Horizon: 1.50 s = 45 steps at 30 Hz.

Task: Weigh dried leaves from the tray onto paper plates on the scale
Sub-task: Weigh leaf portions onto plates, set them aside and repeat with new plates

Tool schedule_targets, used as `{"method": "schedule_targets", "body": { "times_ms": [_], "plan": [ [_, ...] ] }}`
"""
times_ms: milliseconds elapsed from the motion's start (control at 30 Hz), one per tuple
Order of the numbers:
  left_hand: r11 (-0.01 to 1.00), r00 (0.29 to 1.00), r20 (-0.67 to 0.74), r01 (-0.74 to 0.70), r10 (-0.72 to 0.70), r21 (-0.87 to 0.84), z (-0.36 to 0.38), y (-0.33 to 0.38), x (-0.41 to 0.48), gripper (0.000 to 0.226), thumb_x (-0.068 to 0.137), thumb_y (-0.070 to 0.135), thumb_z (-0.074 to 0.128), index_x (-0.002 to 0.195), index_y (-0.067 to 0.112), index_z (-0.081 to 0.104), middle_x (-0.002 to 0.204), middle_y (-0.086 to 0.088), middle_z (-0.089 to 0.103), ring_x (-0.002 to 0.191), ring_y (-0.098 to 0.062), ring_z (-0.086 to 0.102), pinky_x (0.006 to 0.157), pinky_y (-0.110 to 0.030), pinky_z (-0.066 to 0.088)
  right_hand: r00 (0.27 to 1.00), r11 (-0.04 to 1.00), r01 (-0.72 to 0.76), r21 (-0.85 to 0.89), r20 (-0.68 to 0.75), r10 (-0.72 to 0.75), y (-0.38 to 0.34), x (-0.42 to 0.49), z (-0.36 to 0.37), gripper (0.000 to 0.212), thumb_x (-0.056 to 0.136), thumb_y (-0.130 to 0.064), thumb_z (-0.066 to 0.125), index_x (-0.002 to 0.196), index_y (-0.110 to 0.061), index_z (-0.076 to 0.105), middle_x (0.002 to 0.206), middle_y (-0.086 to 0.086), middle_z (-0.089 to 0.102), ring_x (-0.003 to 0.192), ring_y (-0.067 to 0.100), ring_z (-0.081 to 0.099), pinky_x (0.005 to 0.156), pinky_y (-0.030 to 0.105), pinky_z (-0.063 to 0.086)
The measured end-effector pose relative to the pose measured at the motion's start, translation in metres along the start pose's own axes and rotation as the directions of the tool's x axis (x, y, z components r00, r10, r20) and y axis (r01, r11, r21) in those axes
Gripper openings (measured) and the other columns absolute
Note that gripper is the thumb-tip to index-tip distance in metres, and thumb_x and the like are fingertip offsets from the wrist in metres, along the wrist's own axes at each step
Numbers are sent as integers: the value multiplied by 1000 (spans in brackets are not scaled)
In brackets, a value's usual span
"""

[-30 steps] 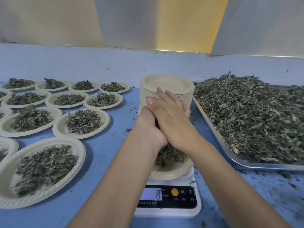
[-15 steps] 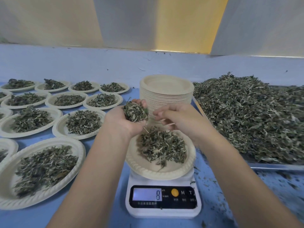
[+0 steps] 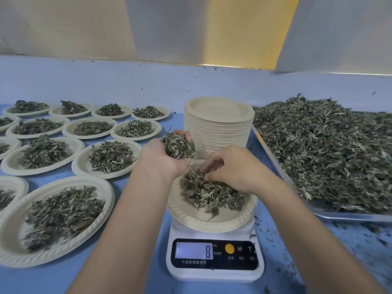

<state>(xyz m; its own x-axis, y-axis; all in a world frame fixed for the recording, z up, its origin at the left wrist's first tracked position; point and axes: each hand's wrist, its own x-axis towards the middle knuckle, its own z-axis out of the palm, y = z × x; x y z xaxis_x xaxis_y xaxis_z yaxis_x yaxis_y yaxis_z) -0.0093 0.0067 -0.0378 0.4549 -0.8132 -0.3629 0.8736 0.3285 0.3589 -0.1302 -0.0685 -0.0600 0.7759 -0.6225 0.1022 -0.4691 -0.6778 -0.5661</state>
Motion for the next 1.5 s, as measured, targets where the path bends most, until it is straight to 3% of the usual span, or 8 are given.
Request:
{"method": "schedule_targets", "body": {
  "times_ms": [233, 400, 533, 733, 1033, 1167, 1300, 1500],
  "plan": [
    [1000, 1000, -26, -14, 14, 6, -1, 3, 2, 34, 99, 9, 27, 76, 4, 52, 70, -6, 54, 64, -19, 54, 66, -23, 49, 997, 995, -15, 94, -77, 22, 3, 2, -6, 17, 79, -17, 75, 69, -29, 69, 70, -11, 68, 66, 1, 59, 56, 12, 44],
    [998, 997, -71, -31, 35, 62, -5, 5, 7, 34, 98, 12, 30, 72, 7, 50, 66, -5, 53, 59, -18, 51, 60, -24, 45, 984, 903, 1, 430, -160, 75, 1, 0, -14, 16, 80, -10, 73, 73, -23, 69, 75, 0, 71, 70, 10, 62, 75, 32, 54],
    [987, 997, -74, -24, 36, 158, -4, -1, 10, 34, 98, 12, 28, 72, 8, 50, 66, -4, 52, 58, -17, 49, 59, -24, 41, 971, 734, 109, 670, -229, 64, -5, -2, -18, 15, 81, -3, 70, 79, -18, 69, 65, -10, 69, 61, -3, 62, 63, 9, 49],
    [973, 997, 2, 69, -71, 219, 4, -17, 4, 35, 98, 16, 29, 76, 10, 55, 59, -6, 59, 43, -16, 57, 47, -21, 48, 938, 536, 270, 800, -345, 42, -15, -1, -13, 17, 82, -1, 69, 80, -17, 69, 66, -10, 69, 59, -4, 59, 62, 10, 47],
    [929, 997, -7, 78, -81, 362, 9, -26, 2, 30, 97, 17, 30, 108, 16, 59, 106, -9, 67, 85, -23, 62, 70, -33, 49, 910, 744, 278, 608, -415, 0, -20, -1, 0, 19, 82, -2, 70, 78, -21, 69, 70, -10, 69, 69, 2, 63, 70, 17, 50],
    [928, 993, 14, 106, -119, 357, 8, -27, -2, 35, 96, 22, 29, 83, 10, 59, 79, -12, 66, 64, -22, 64, 63, -34, 49, 901, 903, 218, 369, -433, -41, -22, -2, 5, 13, 81, -8, 70, 82, -20, 73, 75, -9, 67, 65, -3, 56, 67, 11, 45],
    [927, 991, -3, 125, -133, 354, 5, -28, -1, 39, 95, 23, 32, 67, 9, 55, 54, -11, 64, 43, -20, 63, 54, -28, 46, 885, 965, 212, 156, -450, -122, -24, -4, 5, 12, 81, -11, 70, 88, -20, 74, 89, -4, 59, 71, 2, 54, 72, 12, 43],
    [923, 992, -47, 128, -118, 362, 4, -28, 7, 27, 95, 24, 35, 84, 15, 58, 80, -5, 63, 68, -21, 60, 58, -29, 48, 920, 951, 199, 235, -378, -99, -26, -5, 2, 14, 82, -16, 71, 92, -25, 76, 95, 0, 65, 85, 8, 61, 80, 18, 46]
  ]
}}
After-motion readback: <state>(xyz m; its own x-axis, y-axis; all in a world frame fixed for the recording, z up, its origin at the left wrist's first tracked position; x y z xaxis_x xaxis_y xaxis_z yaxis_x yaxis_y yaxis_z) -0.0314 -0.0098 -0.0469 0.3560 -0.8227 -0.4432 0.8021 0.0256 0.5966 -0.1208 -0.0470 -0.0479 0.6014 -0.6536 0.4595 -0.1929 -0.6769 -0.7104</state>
